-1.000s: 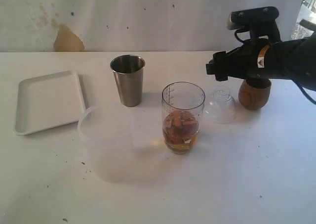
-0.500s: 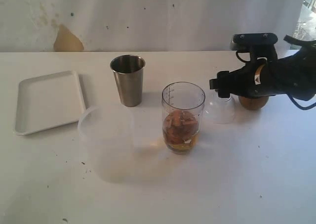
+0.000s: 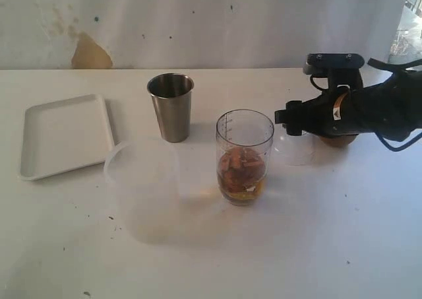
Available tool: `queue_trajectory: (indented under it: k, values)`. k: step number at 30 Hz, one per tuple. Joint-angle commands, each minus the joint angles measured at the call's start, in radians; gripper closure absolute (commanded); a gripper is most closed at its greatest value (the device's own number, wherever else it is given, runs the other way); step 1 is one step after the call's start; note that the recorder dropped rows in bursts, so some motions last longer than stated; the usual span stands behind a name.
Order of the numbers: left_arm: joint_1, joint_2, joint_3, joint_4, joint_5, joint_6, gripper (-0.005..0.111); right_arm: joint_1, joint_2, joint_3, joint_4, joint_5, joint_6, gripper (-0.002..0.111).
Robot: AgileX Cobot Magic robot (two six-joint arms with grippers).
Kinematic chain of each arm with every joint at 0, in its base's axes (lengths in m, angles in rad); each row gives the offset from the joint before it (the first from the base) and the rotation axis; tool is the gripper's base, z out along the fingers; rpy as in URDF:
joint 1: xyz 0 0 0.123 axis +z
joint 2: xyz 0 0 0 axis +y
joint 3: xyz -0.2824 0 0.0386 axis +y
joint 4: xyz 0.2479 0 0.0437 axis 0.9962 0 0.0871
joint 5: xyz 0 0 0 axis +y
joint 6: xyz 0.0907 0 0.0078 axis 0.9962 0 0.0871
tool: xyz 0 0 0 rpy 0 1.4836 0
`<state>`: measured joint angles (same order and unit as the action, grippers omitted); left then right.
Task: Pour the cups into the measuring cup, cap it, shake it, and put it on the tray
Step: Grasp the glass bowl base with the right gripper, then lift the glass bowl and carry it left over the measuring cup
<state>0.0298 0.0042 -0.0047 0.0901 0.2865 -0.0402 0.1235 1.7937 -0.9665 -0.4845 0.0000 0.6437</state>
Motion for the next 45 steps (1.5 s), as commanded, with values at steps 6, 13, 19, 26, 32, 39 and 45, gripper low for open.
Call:
queue_trajectory:
  k: [6, 13, 19, 26, 32, 39, 45]
  values:
    - [0.000, -0.004, 0.005, -0.005, -0.006, 0.000, 0.107, -0.002, 0.029, 0.001, -0.004, -0.070, 0.007, 0.036]
    - [0.000, -0.004, 0.005, -0.005, -0.006, 0.000, 0.107, -0.002, 0.059, 0.001, -0.006, -0.095, 0.007, 0.037]
    - [0.000, -0.004, 0.005, -0.005, -0.006, 0.000, 0.107, -0.002, 0.066, 0.001, -0.006, -0.101, -0.020, 0.037]
    - [0.000, -0.004, 0.005, -0.005, -0.006, 0.000, 0.107, -0.002, 0.082, 0.001, -0.006, -0.115, -0.020, 0.048]
    - [0.000, -0.004, 0.005, -0.005, -0.006, 0.000, 0.107, -0.002, 0.082, 0.001, -0.006, -0.120, -0.065, 0.067]
    - [0.000, -0.004, 0.005, -0.005, -0.006, 0.000, 0.107, -0.002, 0.082, 0.001, -0.006, -0.100, -0.138, 0.108]
    - [0.000, -0.004, 0.005, -0.005, -0.006, 0.000, 0.107, -0.002, 0.004, 0.001, -0.006, -0.084, -0.144, 0.108]
